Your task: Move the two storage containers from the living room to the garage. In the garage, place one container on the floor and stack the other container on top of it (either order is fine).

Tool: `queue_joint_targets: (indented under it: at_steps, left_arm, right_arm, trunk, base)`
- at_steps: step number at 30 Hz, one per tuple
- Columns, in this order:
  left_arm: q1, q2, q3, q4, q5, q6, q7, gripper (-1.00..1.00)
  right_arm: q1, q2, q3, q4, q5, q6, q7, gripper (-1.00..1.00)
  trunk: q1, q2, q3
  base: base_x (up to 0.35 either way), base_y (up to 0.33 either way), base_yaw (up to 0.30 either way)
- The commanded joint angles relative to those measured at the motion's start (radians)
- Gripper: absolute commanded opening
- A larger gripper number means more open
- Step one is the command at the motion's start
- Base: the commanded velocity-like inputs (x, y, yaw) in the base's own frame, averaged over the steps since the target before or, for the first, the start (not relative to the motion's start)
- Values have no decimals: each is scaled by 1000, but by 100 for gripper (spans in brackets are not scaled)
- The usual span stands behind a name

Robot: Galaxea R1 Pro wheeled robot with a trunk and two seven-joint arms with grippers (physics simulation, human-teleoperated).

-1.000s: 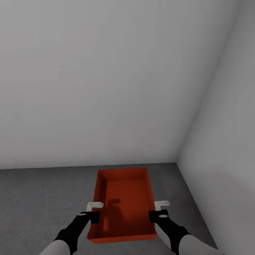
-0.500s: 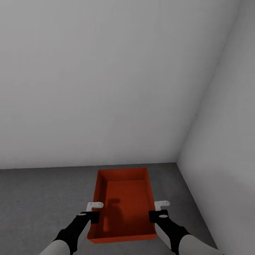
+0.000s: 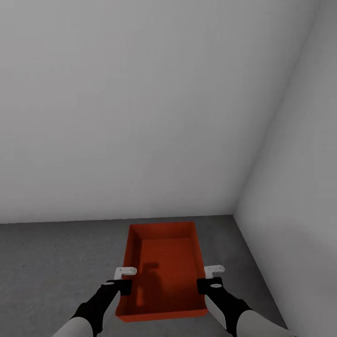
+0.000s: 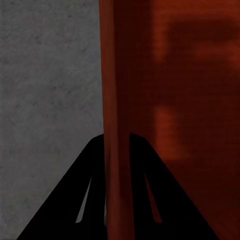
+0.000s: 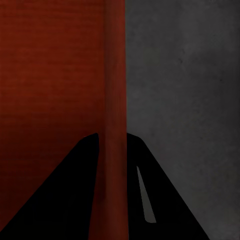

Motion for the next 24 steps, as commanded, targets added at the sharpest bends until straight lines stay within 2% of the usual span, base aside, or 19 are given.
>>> queue_joint_targets:
  at_steps: [1, 24]
  left_arm:
    - [0, 0, -12, -4, -12, 7, 12, -100]
    - [0, 0, -8, -1, -10, 9, 13, -100]
  right_arm:
    - [-1, -14, 16, 12, -10, 7, -27, -100]
    - [-1, -14, 16, 12, -10, 7, -27, -100]
  trunk:
    - [0, -1, -1]
    - [0, -1, -1]
  base:
    - [0, 0, 0]
    - [0, 0, 0]
